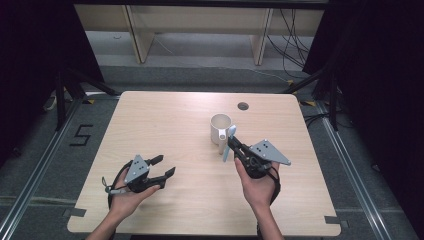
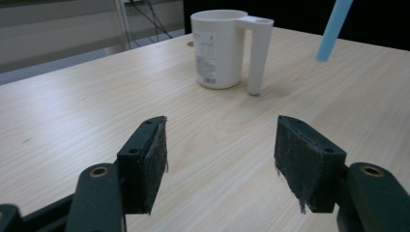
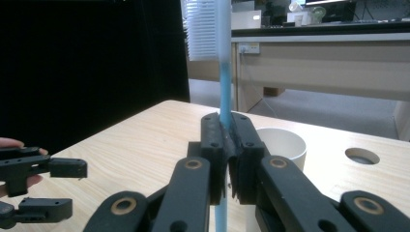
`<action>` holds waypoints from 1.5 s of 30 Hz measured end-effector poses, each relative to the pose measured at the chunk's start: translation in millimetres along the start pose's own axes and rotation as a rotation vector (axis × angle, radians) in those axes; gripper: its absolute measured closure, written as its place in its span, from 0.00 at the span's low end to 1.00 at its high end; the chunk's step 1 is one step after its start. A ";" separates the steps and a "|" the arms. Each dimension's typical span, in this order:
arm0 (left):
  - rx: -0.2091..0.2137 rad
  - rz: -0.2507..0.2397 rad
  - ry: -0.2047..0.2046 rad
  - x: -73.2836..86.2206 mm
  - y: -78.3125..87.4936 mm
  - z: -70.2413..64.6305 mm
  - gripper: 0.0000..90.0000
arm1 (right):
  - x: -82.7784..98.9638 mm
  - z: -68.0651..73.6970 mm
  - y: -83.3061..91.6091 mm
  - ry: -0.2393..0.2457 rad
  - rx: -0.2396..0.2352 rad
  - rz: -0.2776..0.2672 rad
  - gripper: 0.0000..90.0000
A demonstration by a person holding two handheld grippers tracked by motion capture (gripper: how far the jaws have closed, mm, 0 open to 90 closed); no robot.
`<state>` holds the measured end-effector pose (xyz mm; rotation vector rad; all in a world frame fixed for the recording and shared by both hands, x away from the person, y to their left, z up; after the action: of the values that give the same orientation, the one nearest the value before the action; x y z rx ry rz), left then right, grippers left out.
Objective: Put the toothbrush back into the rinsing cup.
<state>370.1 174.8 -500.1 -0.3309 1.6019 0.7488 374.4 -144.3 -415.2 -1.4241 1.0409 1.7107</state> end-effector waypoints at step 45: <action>-0.116 -0.050 0.070 30.1 31.0 18.5 0.40 | -42.2 -20.1 -37.2 0.037 0.064 -0.094 0.96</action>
<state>360.1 215.8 -520.7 -0.4839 1.6132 0.8006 423.5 -145.5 -381.2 -1.4463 1.0227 1.5761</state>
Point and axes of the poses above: each handheld gripper's, and its own axes: y roughly backward along the jaws, x roughly out of its underside, z roughly to its left, the point moved 2 cm from there along -y, roughly forward along the jaws, and after that the axes turned 8 degrees about x, right-handed, at the moved point
